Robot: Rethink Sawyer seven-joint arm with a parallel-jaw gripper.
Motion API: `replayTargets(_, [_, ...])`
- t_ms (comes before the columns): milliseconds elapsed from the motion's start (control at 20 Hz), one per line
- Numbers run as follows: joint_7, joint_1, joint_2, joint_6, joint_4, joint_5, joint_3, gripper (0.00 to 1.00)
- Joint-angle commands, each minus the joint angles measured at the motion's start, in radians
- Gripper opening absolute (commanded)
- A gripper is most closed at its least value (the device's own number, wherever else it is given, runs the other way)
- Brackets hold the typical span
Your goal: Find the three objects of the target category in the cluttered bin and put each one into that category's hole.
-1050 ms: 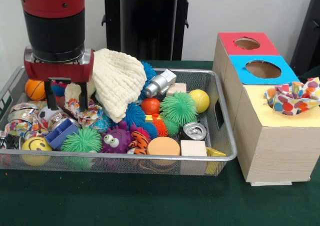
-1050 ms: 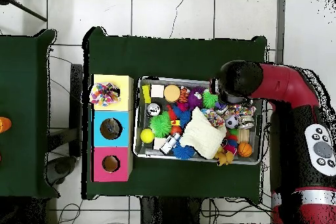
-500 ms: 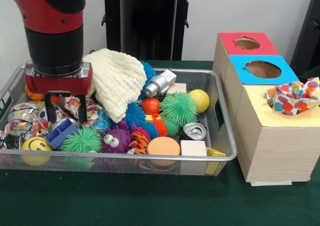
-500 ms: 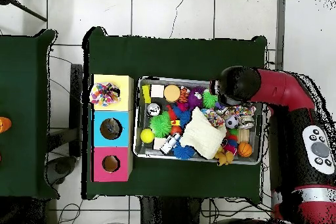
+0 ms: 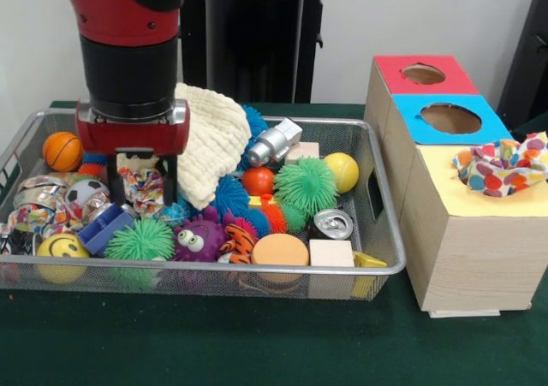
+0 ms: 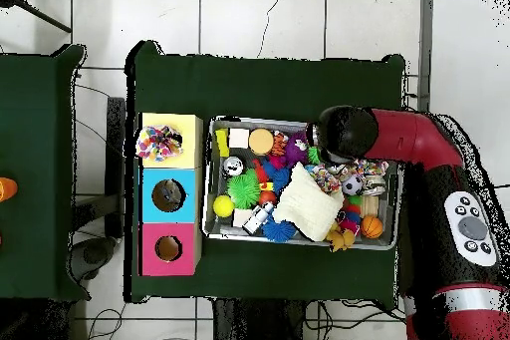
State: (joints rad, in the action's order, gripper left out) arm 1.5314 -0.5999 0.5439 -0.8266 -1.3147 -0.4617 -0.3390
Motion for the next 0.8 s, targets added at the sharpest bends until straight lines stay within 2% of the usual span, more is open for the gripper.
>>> replayTargets(50, [-0.083,0.003,0.111,-0.008,-0.176,-0.015,-0.024,1.0])
replayTargets(250, [-0.113,-0.026,0.143,-0.075,-0.204,0.007,-0.023,1.0])
replayTargets(500, [-0.137,-0.056,0.194,-0.101,-0.242,0.016,-0.022,1.0])
replayTargets(800, [-0.114,-0.072,0.133,-0.033,-0.239,-0.015,-0.029,1.0])
